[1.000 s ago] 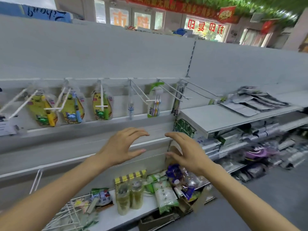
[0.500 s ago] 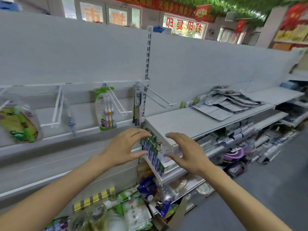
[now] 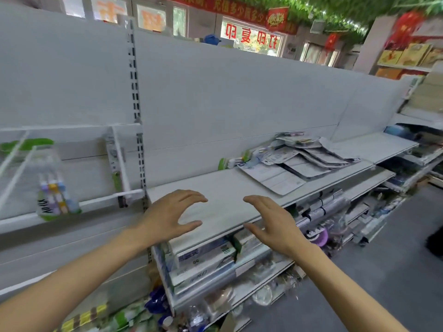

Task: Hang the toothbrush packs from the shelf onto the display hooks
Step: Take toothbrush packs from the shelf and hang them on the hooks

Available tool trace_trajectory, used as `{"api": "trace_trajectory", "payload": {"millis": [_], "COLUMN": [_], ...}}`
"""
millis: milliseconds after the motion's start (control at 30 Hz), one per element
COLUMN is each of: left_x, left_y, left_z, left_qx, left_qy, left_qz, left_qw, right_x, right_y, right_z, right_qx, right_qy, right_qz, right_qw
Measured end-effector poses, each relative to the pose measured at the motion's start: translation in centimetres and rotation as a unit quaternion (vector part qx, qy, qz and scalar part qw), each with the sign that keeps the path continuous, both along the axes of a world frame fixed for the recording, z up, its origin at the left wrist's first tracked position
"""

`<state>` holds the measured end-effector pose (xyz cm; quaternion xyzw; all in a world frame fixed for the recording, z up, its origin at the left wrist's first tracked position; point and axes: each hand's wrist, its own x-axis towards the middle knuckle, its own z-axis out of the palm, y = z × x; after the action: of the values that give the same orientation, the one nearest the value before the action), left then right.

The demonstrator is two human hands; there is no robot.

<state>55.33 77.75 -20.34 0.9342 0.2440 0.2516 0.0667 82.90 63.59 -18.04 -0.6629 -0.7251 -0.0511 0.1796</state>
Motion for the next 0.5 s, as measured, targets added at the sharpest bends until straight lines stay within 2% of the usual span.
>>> {"api": "trace_trajectory", "payload": {"millis": [167,367,500], "left_x": [8.9,19.6,25.2], "left_y": [1.8,4.0,5.8], "left_z": [-1.3,-1.7,-2.8], "left_qx": [-0.022,-0.104,-0.182], "left_qy": [0.011,0.03,0.035], "left_qz": [0.053,0.123,0.182], "left_qw": [0.998,0.986,0.966], "right_x": [10.6,21.2,24.9], "right_y": [3.9,8.7,11.2], "right_z": [-1.2,-2.3,-4.0], "right_qx": [-0.02,-0.083,-0.107], "right_qy": [-0.01,-0.034,-0.061], "right_qz": [-0.014,-0.03,0.01], "right_qw": [1.0,0.996,0.992]}}
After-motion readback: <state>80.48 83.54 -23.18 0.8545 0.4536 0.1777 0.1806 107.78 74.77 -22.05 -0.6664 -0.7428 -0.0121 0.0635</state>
